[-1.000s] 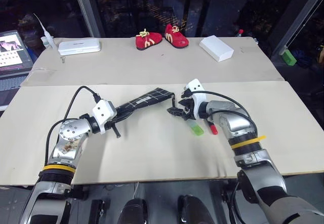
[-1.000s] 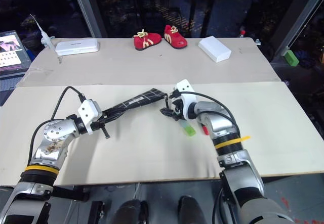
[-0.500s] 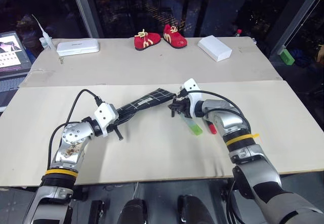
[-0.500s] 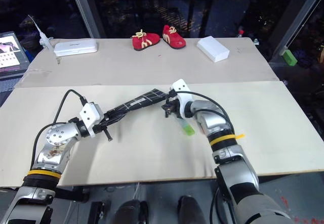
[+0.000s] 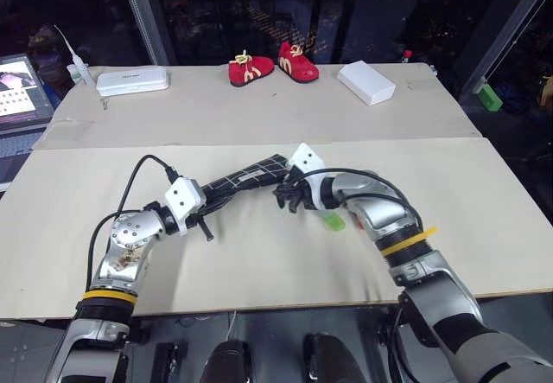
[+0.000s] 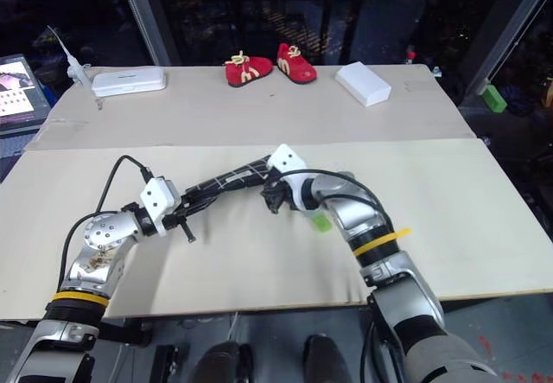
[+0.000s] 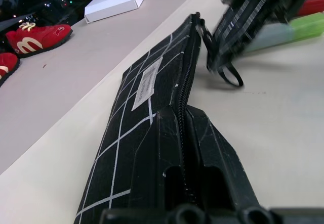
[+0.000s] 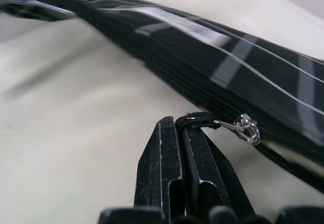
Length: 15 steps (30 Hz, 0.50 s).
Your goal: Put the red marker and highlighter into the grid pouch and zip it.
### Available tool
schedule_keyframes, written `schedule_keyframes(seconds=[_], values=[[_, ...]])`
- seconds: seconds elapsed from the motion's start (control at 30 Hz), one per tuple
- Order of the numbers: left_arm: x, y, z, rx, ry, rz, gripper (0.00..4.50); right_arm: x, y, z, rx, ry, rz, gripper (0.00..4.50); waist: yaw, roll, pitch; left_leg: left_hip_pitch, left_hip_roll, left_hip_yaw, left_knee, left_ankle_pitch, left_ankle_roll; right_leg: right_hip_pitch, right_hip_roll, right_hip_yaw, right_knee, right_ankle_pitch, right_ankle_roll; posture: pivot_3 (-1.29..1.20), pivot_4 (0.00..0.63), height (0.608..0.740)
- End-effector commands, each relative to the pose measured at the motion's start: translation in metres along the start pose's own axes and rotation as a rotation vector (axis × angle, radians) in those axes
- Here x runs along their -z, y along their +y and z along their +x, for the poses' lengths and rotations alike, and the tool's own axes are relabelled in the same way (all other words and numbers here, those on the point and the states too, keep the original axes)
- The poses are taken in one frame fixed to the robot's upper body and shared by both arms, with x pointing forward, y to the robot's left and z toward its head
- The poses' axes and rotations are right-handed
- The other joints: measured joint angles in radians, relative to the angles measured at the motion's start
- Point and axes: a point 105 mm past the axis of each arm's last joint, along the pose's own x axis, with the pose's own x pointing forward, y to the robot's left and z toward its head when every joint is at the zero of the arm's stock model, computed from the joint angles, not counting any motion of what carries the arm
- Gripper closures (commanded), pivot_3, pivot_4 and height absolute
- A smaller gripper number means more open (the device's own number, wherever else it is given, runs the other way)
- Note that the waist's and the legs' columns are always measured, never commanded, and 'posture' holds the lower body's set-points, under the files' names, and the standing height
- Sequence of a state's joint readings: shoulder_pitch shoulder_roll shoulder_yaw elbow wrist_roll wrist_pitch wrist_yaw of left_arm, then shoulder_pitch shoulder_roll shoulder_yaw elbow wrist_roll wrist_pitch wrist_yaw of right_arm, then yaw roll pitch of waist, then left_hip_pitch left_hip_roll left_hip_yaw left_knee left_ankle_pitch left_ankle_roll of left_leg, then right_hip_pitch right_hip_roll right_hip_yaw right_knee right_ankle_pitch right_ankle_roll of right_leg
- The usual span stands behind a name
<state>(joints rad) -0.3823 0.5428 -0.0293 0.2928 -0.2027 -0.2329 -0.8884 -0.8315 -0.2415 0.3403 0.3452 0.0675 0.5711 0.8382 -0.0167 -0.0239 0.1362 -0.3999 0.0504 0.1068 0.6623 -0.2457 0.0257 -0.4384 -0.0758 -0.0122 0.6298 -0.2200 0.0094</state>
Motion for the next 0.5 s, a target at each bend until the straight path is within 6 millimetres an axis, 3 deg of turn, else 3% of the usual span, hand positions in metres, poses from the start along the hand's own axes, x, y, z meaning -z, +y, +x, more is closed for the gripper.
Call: schedule_keyframes(seconds=[0.03, 0.2, 0.47, 0.5], values=[[-0.013, 0.006, 0.006, -0.003, -0.048, 0.022, 4.5, -0.029, 0.016, 0.011, -0.052, -0.058, -0.106, 4.48, 0.0, 0.0, 0.0, 0.0, 0.0, 0.0, 0.0, 0.0, 0.0, 0.0, 0.0, 0.0, 0.0, 0.0, 0.0, 0.0, 0.15, 0.74], [-0.013, 0.005, 0.009, 0.007, -0.053, 0.02, 4.5, -0.041, 0.031, 0.022, -0.094, -0.081, -0.129, 4.48, 0.0, 0.0, 0.0, 0.0, 0.0, 0.0, 0.0, 0.0, 0.0, 0.0, 0.0, 0.0, 0.0, 0.0, 0.0, 0.0, 0.15, 0.74], [-0.014, 0.003, 0.012, 0.013, -0.059, 0.017, 4.5, -0.047, 0.035, 0.025, -0.097, -0.099, -0.12, 4.48, 0.0, 0.0, 0.0, 0.0, 0.0, 0.0, 0.0, 0.0, 0.0, 0.0, 0.0, 0.0, 0.001, 0.0, 0.0, 0.0, 0.15, 0.74], [-0.014, 0.003, 0.012, 0.012, -0.059, 0.014, 4.5, -0.05, 0.035, 0.023, -0.103, -0.12, -0.104, 4.17, 0.0, 0.0, 0.0, 0.0, 0.0, 0.0, 0.0, 0.0, 0.0, 0.0, 0.0, 0.0, 0.001, 0.0, 0.0, 0.0, 0.15, 0.74]])
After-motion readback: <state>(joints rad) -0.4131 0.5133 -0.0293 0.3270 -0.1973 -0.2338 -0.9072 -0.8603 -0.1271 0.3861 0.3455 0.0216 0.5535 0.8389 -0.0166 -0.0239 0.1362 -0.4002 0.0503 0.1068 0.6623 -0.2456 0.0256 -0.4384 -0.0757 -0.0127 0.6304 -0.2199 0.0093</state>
